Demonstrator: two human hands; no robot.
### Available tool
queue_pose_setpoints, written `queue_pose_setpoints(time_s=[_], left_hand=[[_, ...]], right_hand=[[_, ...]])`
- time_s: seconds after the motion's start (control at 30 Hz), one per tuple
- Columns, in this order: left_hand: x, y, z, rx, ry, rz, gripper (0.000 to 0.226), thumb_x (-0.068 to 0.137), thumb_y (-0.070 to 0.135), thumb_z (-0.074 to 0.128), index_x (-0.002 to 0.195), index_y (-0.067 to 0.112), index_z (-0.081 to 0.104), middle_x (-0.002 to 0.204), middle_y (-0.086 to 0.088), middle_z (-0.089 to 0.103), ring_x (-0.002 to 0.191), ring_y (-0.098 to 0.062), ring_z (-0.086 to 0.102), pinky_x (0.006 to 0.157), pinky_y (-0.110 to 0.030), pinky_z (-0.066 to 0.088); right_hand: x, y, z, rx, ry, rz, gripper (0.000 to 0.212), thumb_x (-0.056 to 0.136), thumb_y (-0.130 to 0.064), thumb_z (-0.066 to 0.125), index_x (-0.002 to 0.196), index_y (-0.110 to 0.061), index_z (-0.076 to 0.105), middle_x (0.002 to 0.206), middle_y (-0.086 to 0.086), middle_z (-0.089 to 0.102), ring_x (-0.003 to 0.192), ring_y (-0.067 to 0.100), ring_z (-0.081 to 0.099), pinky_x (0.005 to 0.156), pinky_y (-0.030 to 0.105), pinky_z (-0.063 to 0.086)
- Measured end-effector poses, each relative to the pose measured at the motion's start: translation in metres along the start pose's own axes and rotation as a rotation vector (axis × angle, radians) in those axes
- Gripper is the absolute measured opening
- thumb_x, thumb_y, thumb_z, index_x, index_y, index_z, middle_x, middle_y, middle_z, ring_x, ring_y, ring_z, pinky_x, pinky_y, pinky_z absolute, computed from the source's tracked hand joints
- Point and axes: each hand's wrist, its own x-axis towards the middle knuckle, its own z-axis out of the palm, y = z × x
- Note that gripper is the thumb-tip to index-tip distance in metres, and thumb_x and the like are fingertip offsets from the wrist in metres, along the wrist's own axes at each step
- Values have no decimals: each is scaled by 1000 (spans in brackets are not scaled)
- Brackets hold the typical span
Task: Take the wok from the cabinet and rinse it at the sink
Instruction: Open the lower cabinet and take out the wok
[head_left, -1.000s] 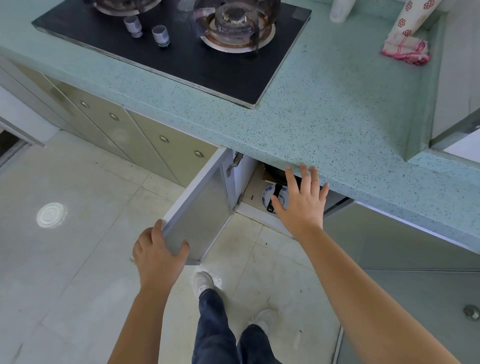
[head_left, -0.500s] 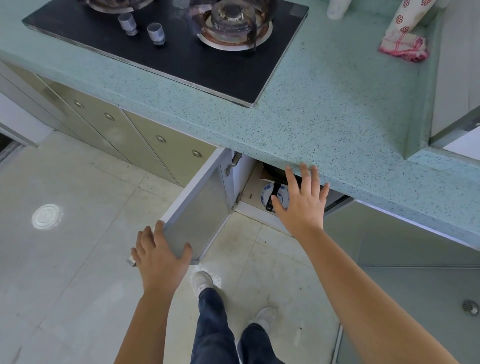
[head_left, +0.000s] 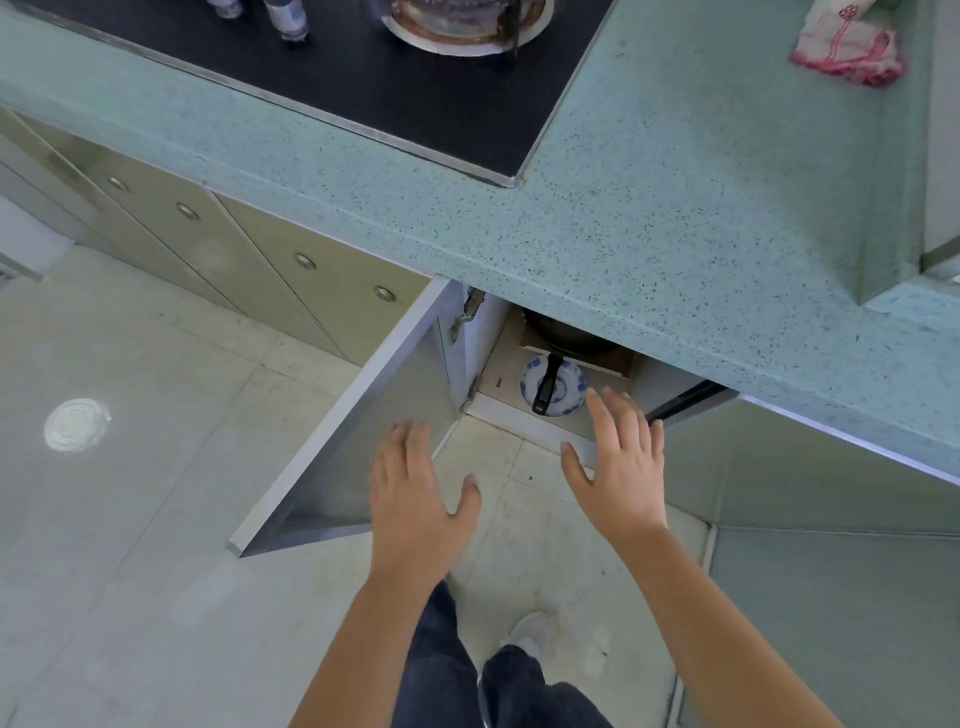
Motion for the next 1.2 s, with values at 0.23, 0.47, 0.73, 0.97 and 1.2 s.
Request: queue_pose_setpoints(time_s=[0.23, 0.47, 0.73, 0.97, 1.2], left_hand=[[47, -15, 88, -181, -155, -1, 68, 86, 28, 60, 143, 14, 26, 147, -5, 32, 135, -18, 30, 111, -29, 27], [115, -36, 179, -276, -280, -16, 60, 90, 26, 54, 142, 14, 27, 143, -2, 35, 132, -15, 34, 103, -20, 26], [197, -57, 287, -385, -291, 115, 46, 88, 15, 56, 133, 15, 43, 117, 7, 48, 114, -8, 47, 77, -5, 24], [262, -81, 382, -487, -259, 64, 51, 90, 19, 56, 137, 14, 38, 132, -3, 52, 124, -17, 47, 96, -22, 34], [297, -88, 439, -612, -294, -10, 50, 90, 17, 55, 137, 17, 39, 123, -2, 54, 109, -13, 53, 86, -20, 39]], right_hand=[[27, 30, 91, 5, -131, 102, 58, 89, -41, 44, 138, -11, 41, 139, 10, 46, 132, 30, 40, 113, 51, 25], [84, 67, 171, 26, -173, 193, 57, 92, -38, 45, 142, -16, 31, 144, 6, 37, 134, 24, 32, 114, 43, 25], [140, 117, 283, 179, -57, 271, 49, 89, -32, 52, 135, -15, 44, 135, 8, 49, 123, 28, 44, 99, 39, 40], [195, 157, 363, 257, 29, 435, 46, 93, -36, 47, 133, -13, 47, 131, 11, 52, 118, 29, 49, 92, 33, 42], [243, 177, 404, 578, 12, 566, 40, 92, -38, 49, 122, -13, 53, 115, 11, 62, 97, 26, 60, 59, 23, 40]])
